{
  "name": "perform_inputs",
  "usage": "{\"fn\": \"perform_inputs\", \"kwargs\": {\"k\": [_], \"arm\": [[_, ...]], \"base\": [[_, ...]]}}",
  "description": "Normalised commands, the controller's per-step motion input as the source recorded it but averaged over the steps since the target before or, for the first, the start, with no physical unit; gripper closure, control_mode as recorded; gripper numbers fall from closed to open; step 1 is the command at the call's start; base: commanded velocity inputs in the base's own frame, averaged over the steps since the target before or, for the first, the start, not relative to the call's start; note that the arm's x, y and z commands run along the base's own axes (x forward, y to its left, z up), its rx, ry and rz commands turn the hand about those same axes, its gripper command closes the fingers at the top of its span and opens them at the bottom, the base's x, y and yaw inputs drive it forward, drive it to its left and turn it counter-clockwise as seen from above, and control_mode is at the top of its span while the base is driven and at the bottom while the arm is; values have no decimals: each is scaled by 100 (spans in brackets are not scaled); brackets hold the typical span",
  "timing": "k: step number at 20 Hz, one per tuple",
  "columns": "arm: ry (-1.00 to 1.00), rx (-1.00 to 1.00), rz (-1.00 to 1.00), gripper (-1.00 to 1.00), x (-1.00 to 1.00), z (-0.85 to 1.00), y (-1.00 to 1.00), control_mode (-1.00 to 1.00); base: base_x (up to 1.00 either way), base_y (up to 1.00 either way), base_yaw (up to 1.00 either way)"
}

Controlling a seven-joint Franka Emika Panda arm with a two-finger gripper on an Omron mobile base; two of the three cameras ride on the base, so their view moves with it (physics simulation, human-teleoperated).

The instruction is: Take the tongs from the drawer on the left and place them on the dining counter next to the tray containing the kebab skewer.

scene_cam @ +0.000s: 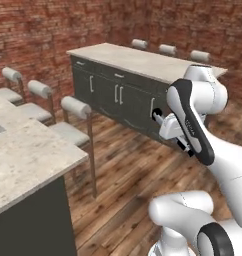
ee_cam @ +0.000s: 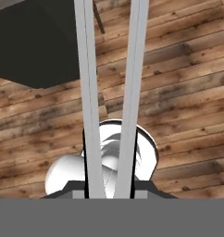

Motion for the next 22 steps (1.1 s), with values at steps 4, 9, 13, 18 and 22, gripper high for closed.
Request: {"fn": "perform_inputs", "kwargs": {"k": [4, 9, 13, 18, 22], "arm": [[0, 0, 0, 100, 0, 0, 0, 100], [0, 0, 0, 100, 0, 0, 0, 100], [0, 0, 0, 100, 0, 0, 0, 100], [0, 0, 0, 100, 0, 0, 0, 100], [0, 0, 0, 100, 0, 0, 0, 100]], "base": [[98, -88, 36], [87, -84, 62], [85, -94, 59], [72, -100, 29], [90, -100, 23]]}}
